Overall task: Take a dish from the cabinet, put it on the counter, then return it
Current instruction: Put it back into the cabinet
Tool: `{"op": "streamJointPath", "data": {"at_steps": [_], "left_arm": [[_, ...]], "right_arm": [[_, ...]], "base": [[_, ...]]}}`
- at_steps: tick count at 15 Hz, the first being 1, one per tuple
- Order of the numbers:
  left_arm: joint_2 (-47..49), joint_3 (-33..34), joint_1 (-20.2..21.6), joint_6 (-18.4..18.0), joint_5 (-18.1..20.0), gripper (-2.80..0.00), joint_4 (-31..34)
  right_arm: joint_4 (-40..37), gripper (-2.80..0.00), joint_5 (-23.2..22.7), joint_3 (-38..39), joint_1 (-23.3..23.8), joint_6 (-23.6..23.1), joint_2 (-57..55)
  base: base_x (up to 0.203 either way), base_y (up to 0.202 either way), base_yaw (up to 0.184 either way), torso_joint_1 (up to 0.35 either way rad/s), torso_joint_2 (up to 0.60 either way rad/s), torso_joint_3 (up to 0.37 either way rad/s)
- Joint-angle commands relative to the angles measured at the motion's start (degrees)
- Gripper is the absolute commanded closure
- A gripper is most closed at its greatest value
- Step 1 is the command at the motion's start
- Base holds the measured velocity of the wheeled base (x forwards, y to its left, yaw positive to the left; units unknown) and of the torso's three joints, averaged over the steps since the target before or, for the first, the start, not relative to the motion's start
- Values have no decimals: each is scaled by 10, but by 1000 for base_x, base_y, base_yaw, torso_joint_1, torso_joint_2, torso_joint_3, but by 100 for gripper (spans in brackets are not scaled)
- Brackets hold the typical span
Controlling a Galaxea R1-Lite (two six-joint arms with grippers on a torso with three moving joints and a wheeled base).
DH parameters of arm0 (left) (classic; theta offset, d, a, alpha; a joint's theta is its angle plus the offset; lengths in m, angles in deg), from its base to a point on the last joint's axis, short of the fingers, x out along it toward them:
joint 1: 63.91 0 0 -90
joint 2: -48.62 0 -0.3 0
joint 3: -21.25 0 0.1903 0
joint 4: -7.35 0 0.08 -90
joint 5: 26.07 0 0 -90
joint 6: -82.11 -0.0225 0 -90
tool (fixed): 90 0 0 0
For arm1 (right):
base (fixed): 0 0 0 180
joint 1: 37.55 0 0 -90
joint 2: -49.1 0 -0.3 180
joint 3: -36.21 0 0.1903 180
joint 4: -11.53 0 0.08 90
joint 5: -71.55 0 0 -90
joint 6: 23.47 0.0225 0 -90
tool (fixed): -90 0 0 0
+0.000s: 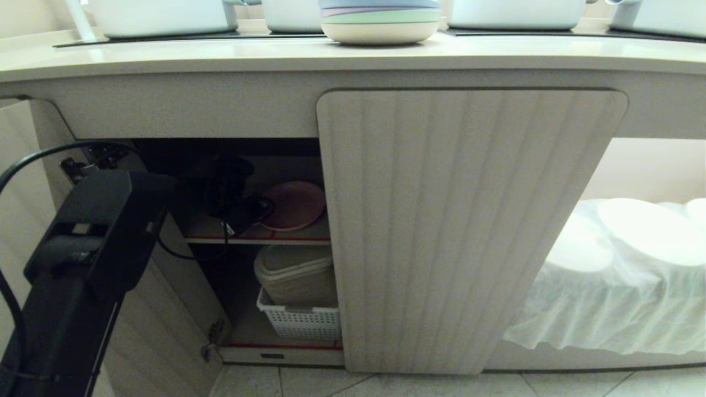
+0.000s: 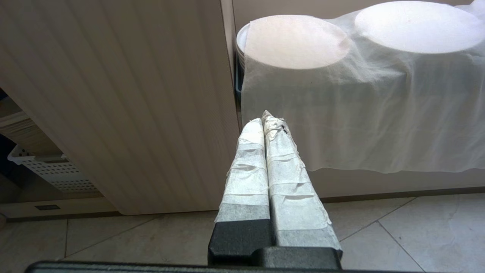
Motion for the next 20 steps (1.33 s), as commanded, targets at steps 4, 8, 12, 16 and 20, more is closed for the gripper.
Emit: {"op": "streamJointPath", "data": {"at_steps": [4, 8, 12, 16, 20], "left_arm": [[-2, -1, 0, 3, -4, -280, -4], [-2, -2, 0, 2, -4, -280, -5], [-2, -2, 1, 3, -6, -280, -5], [-5, -2, 1, 4, -6, -280, -6], [-5, 0, 0, 2, -23, -280, -6]], "right_arm": [[0, 0, 0, 0, 0, 0, 0], [0, 0, 0, 0, 0, 0, 0], [0, 0, 0, 0, 0, 0, 0], [0, 0, 0, 0, 0, 0, 0], [0, 0, 0, 0, 0, 0, 0]], "base": [[0, 0, 0, 0, 0, 0], [0, 0, 0, 0, 0, 0], [0, 0, 0, 0, 0, 0], [0, 0, 0, 0, 0, 0], [0, 0, 0, 0, 0, 0]]}}
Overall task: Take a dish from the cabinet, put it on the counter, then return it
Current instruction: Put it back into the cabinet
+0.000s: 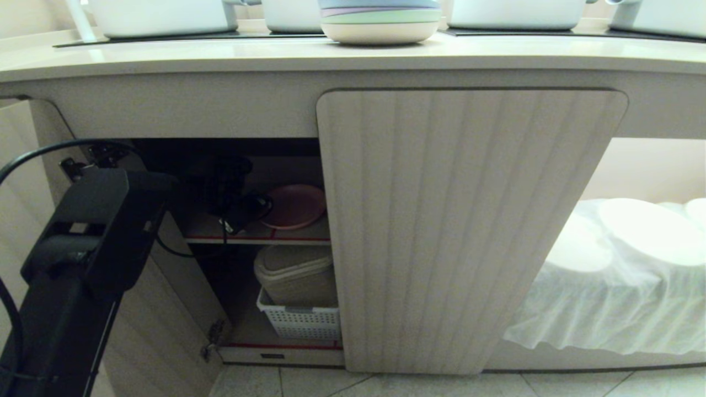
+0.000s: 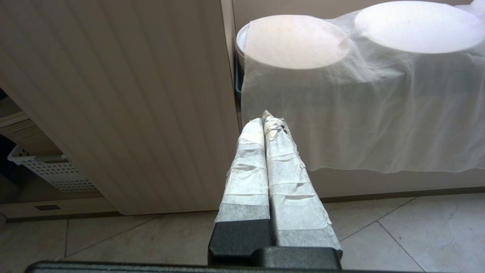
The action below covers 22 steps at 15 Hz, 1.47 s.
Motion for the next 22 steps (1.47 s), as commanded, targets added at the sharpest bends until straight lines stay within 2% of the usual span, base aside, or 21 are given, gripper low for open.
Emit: {"op": "streamJointPath", "data": {"at_steps": [1, 5, 12, 17, 22], "left_arm": [[-2, 0, 0, 3, -1, -280, 1], [-4, 4, -2, -2, -2, -280, -28], [-8, 8, -7, -14, -8, -280, -33], [-6, 29, -8, -68, -16, -280, -86], [-15, 105, -8, -116, -17, -280, -182]], "right_arm": [[0, 0, 0, 0, 0, 0, 0], [0, 0, 0, 0, 0, 0, 0], [0, 0, 0, 0, 0, 0, 0], [0, 0, 0, 0, 0, 0, 0], [0, 0, 0, 0, 0, 0, 0]], "base": [[0, 0, 0, 0, 0, 0], [0, 0, 0, 0, 0, 0], [0, 0, 0, 0, 0, 0], [0, 0, 0, 0, 0, 0], [0, 0, 0, 0, 0, 0]]}}
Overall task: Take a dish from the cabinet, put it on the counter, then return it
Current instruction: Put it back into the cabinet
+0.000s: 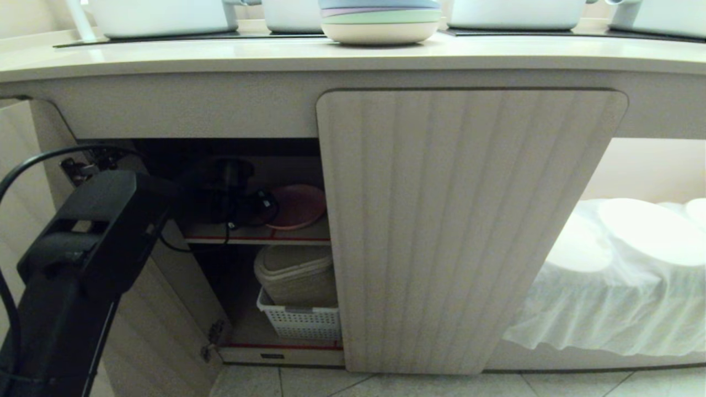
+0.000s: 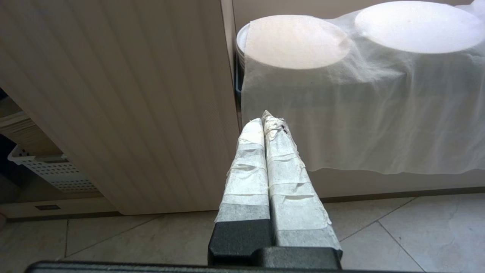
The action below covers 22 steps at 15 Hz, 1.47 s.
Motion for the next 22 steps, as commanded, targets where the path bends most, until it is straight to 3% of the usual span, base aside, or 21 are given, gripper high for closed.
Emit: {"op": "streamJointPath", "data": {"at_steps": [1, 7, 12, 17, 18, 22], "left_arm": [[-5, 22, 0, -6, -1, -280, -30], [-9, 42, 1, -32, -1, -280, -73], [-18, 118, 4, -100, -1, -280, -182], [-24, 137, 4, -117, -4, -280, -235], [-25, 144, 5, -119, -4, 0, -244], [-36, 184, 8, -135, -3, 0, -274]], "right_arm": [[0, 0, 0, 0, 0, 0, 0], [0, 0, 0, 0, 0, 0, 0], [0, 0, 0, 0, 0, 0, 0], [0, 0, 0, 0, 0, 0, 0], [0, 0, 0, 0, 0, 0, 0], [0, 0, 0, 0, 0, 0, 0]], "base": [[0, 0, 0, 0, 0, 0], [0, 0, 0, 0, 0, 0], [0, 0, 0, 0, 0, 0], [0, 0, 0, 0, 0, 0], [0, 0, 0, 0, 0, 0], [0, 0, 0, 0, 0, 0]]}}
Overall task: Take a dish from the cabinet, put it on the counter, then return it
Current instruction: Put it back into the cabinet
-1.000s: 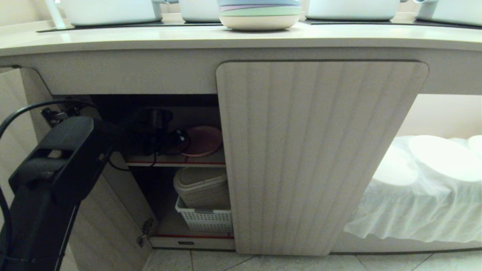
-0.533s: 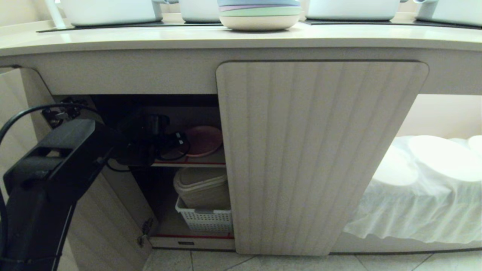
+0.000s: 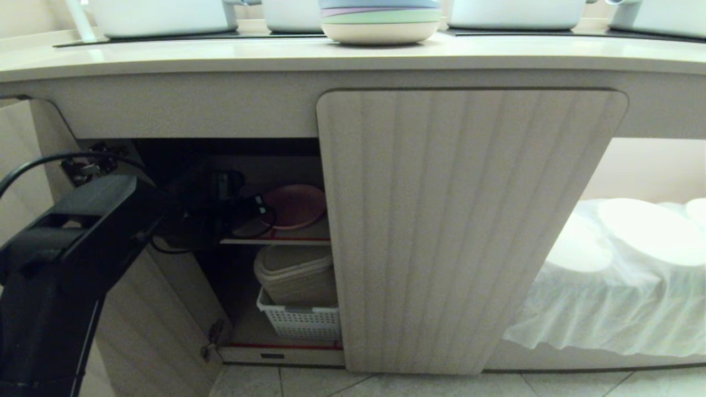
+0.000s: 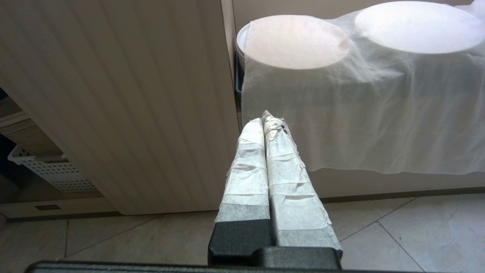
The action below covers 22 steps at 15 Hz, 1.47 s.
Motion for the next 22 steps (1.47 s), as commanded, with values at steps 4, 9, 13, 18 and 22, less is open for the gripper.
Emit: {"op": "streamJointPath", "data": {"at_steps": [4, 9, 13, 18, 22], "left_arm": [[-15, 46, 1, -18, 0, 0, -47], [-40, 95, 0, -27, -2, 0, -66], [-52, 156, 0, -51, -2, 0, -122], [-76, 199, 0, -57, -1, 0, -151], [-102, 232, 0, -58, -2, 0, -155]], "right_arm": [[0, 0, 0, 0, 0, 0, 0], [0, 0, 0, 0, 0, 0, 0], [0, 0, 0, 0, 0, 0, 0], [0, 0, 0, 0, 0, 0, 0], [0, 0, 0, 0, 0, 0, 0]], "base": [[0, 0, 0, 0, 0, 0], [0, 0, 0, 0, 0, 0], [0, 0, 0, 0, 0, 0], [0, 0, 0, 0, 0, 0], [0, 0, 0, 0, 0, 0]]}}
